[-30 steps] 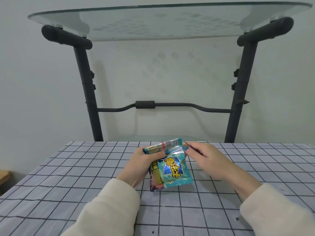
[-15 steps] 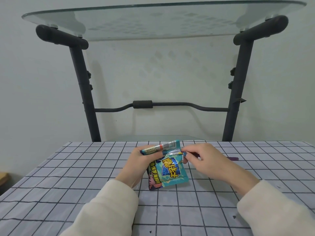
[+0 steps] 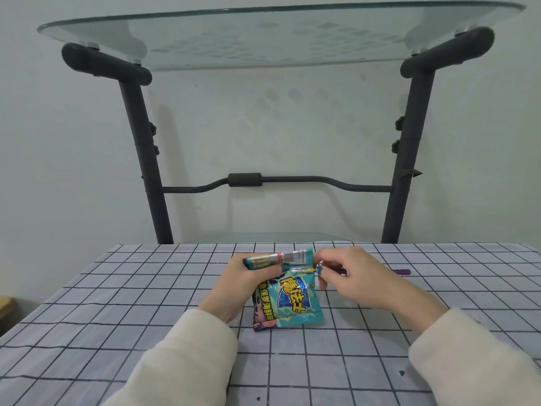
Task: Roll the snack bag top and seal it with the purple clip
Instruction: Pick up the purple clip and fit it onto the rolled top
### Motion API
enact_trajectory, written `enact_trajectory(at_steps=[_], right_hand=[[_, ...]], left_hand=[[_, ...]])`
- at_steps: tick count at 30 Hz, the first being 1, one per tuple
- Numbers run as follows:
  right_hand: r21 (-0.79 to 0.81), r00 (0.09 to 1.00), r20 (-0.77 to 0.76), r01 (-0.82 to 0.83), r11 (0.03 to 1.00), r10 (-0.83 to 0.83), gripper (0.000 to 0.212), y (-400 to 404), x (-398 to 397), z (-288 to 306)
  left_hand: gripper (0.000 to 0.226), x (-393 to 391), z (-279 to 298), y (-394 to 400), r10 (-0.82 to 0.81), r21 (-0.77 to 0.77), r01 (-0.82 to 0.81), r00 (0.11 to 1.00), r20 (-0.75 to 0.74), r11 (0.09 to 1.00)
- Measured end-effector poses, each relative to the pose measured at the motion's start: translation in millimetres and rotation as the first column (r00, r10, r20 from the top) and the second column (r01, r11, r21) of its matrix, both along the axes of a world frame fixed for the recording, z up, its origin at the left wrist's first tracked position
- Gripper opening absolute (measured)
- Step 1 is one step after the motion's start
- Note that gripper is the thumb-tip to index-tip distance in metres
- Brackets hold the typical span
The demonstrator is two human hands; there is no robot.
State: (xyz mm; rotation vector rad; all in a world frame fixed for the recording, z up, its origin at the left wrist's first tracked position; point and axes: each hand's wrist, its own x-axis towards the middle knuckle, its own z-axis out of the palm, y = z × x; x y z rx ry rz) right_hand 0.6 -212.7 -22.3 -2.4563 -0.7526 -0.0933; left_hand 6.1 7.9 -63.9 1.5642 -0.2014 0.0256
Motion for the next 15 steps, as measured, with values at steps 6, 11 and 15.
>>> enact_trajectory(at_steps=[6,11,15], right_hand=[[-0.013,1.0,-0.013,-0.027,1.0,0.027,0.027,-2.6,1.1,0.8],[-0.005,1.0,-0.007,-0.027,1.0,0.027,0.028,-5.1,2.1,2.0],[-0.014,1.0,-0.002,-0.031,0.999,0.031,0.027,-4.6,1.6,2.0]], left_hand=[[0.012,-0.9,0.3,-0.5,0.011,-0.004,-0.011,1.0,-0.021,1.0],[0.01,-1.1,-0.3,-0.2,-0.016,0.001,0.016,0.998,-0.055,1.0],[0.012,0.1,-1.0,0.7,-0.023,0.003,0.023,0.997,-0.076,1.0]])
